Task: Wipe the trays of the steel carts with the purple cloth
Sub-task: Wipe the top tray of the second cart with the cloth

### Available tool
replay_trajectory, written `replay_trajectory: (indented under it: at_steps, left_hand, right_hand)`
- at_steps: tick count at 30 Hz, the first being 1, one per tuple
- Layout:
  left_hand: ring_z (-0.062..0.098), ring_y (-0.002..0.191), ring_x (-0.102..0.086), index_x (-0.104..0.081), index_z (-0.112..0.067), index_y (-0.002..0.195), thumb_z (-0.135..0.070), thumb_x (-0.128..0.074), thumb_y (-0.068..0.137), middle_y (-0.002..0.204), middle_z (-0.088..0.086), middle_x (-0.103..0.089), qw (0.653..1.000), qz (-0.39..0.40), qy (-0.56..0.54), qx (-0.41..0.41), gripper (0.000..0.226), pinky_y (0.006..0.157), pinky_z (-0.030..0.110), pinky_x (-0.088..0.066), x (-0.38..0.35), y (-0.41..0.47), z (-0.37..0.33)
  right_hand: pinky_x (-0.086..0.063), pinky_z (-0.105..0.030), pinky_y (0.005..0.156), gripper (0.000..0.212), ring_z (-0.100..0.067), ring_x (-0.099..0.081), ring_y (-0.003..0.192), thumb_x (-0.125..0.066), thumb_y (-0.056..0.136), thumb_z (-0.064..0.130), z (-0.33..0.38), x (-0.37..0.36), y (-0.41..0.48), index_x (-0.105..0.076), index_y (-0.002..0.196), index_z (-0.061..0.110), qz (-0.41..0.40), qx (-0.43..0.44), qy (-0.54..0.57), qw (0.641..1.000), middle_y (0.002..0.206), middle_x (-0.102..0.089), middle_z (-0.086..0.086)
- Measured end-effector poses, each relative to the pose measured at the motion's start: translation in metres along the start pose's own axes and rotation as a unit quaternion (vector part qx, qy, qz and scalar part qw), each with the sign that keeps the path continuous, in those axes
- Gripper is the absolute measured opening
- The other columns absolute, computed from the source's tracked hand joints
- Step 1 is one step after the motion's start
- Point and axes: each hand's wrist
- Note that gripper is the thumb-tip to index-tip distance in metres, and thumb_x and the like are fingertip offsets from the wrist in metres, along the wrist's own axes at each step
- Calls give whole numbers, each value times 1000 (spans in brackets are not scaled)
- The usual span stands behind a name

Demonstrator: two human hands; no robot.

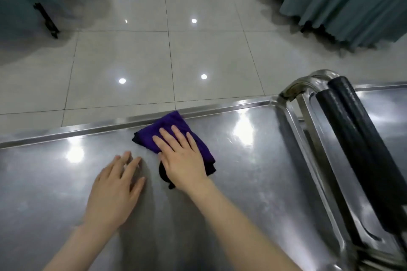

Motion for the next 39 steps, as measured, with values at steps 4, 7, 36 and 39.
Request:
replay_trajectory:
  at_steps: [4, 7, 36, 39]
  left_hand:
    - [39, 107, -56, -56, -13, 128, -43, -38, 85, 121, 16, -56, 999, -26, 12, 31, 55, 91, 49, -47, 5, 10, -30]
    - [36, 117, -51, -54, -18, 131, -38, -52, 90, 132, 13, -51, 999, -40, 4, -9, 46, 98, 47, -43, 3, 22, -60]
    - [34, 127, -49, -54, -7, 133, -18, -44, 95, 141, 13, -51, 991, -84, -97, -23, 41, 106, 54, -39, -46, -37, -92]
    - [37, 121, -53, -52, 0, 132, -8, -56, 90, 135, 19, -55, 986, -109, -108, 71, 43, 103, 54, -42, -45, -48, -76]
  right_hand:
    - [-5, -35, 121, 46, -12, -14, 148, -35, 102, 37, -59, 22, -9, -37, 148, 31, -16, -21, 11, 1000, 158, -27, 11]
    - [-8, -36, 120, 47, -14, -13, 149, -35, 103, 35, -142, 49, -20, -34, 150, 29, -47, -149, -16, 987, 159, -25, 9]
    - [-14, -49, 120, 51, -23, -13, 149, -37, 100, 32, -62, 9, -130, -31, 151, 27, -73, -197, -1, 978, 160, -26, 3]
    - [-13, -48, 120, 50, -21, -11, 149, -33, 101, 32, 4, -8, -119, -31, 150, 26, -12, -52, 37, 998, 160, -25, 4]
Point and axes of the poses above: each hand's wrist, its own y-axis towards the middle knuckle, its own x-axis out of the back of the hand, z = x × y
